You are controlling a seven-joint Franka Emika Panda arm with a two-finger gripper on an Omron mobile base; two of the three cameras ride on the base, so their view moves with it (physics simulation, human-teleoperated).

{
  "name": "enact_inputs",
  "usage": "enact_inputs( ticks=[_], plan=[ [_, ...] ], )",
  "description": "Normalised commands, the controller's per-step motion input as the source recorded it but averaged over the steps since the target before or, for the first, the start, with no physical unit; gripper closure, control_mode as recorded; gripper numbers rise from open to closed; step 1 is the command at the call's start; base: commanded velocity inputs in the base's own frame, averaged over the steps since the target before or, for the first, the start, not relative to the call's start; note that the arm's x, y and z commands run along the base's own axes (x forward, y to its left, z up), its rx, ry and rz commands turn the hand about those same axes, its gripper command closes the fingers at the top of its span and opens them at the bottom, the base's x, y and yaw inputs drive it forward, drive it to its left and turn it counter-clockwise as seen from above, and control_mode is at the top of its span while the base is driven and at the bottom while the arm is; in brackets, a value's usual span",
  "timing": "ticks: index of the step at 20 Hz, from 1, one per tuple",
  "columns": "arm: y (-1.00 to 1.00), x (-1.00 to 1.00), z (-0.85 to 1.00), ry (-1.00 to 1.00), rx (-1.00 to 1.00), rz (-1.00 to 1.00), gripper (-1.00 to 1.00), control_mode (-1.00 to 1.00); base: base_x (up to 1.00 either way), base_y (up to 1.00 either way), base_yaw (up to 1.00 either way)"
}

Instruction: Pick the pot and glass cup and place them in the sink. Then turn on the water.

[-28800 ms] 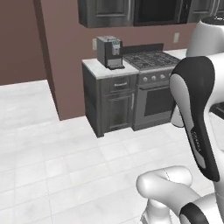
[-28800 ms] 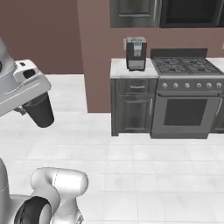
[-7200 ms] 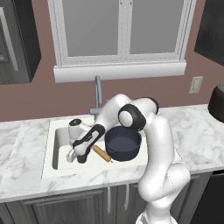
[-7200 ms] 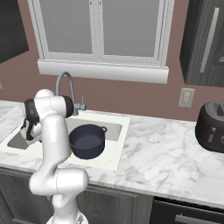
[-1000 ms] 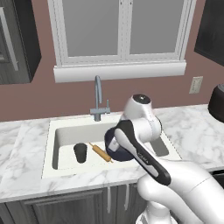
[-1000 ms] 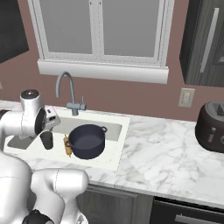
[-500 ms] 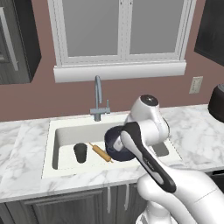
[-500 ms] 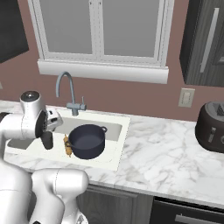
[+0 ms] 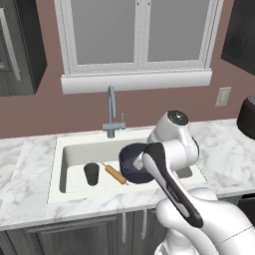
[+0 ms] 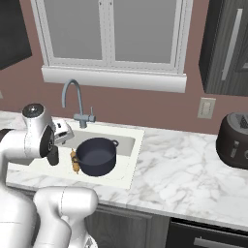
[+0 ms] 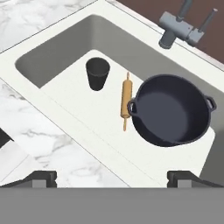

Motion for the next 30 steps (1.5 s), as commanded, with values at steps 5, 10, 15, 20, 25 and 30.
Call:
enact_inputs(
  ticks=[5,10,15,20,25,30],
  plan=[
    [-0.16,0.00,0.11,-0.10,0.02,-0.10,-1.00,-1.00,0.00,0.00,0.00],
    [-0.17,0.03,0.16,-0.15,0.04,-0.10,-1.00,-1.00,0.00,0.00,0.00],
    [-0.16,0.11,0.17,-0.19,0.07,-0.07,-1.00,-1.00,0.00,0.00,0.00],
    [-0.17,0.15,0.08,-0.22,0.12,-0.03,-1.00,-1.00,0.00,0.00,0.00],
    [-0.07,0.20,0.03,-0.21,0.12,0.00,-1.00,-1.00,0.00,0.00,0.00],
    [0.00,0.21,0.00,-0.18,0.08,0.00,-1.00,-1.00,0.00,0.00,0.00]
  ],
)
